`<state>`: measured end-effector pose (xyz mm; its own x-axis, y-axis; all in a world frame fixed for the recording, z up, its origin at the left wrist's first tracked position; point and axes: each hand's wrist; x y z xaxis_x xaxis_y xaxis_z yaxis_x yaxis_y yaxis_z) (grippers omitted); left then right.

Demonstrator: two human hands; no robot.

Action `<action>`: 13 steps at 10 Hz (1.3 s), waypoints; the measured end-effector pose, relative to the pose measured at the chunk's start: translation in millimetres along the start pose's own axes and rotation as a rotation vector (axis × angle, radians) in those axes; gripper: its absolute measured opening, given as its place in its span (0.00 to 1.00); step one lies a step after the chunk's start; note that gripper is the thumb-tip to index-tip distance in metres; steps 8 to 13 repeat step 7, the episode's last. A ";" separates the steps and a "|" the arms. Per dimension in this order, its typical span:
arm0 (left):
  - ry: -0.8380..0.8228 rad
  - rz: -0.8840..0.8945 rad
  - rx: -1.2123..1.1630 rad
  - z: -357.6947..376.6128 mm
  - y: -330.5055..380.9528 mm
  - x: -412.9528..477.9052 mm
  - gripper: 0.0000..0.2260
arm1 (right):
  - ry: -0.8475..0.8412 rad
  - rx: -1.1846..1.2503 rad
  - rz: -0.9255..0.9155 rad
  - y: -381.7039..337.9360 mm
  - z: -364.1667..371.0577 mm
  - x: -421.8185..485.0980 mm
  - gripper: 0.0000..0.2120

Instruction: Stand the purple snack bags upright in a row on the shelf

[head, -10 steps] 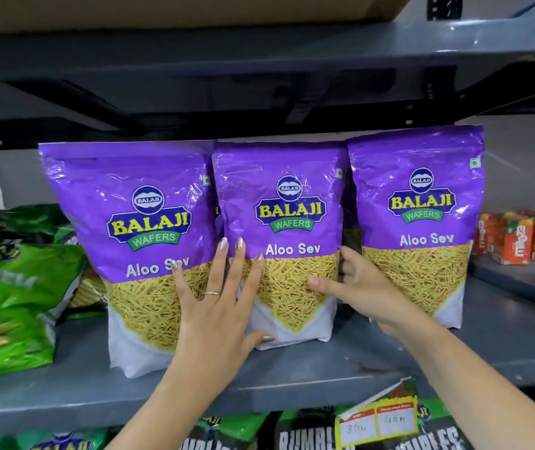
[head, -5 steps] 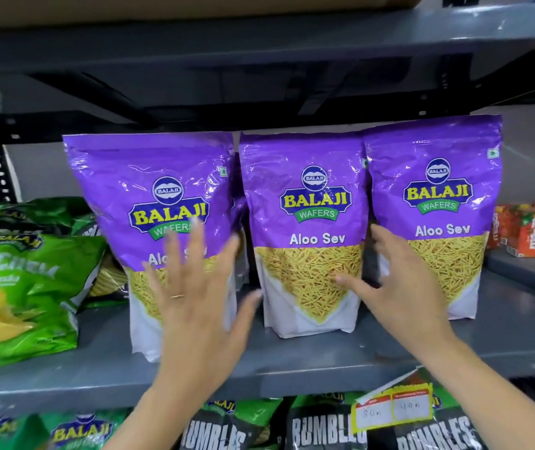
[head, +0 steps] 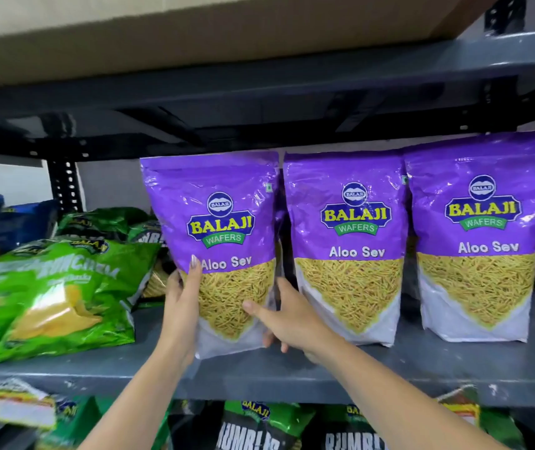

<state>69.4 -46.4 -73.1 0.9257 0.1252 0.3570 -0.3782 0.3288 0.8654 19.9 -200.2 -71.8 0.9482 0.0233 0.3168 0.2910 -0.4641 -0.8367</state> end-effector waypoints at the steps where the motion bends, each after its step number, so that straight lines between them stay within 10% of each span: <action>1: -0.048 -0.077 -0.021 -0.9 1.2 2.0 0.26 | 0.019 -0.036 -0.010 1.7 -1.0 -6.3 0.30; 4: -0.072 -0.123 0.012 4.5 -2.1 7.9 0.33 | 0.109 -0.127 -0.034 -1.6 -1.4 -17.7 0.23; 7: 0.227 0.699 0.548 14.8 -9.8 -37.7 0.42 | 0.206 -0.130 -0.214 -3.0 -33.9 -76.5 0.26; 13: 0.227 0.699 0.548 14.8 -9.8 -37.7 0.42 | 0.206 -0.130 -0.214 -3.0 -33.9 -76.5 0.26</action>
Point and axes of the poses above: each hand's wrist, its own x-axis towards the middle knuckle, its own z-axis out of the palm, y = z × x, and after that the axes turned 5 degrees about -z, right-handed
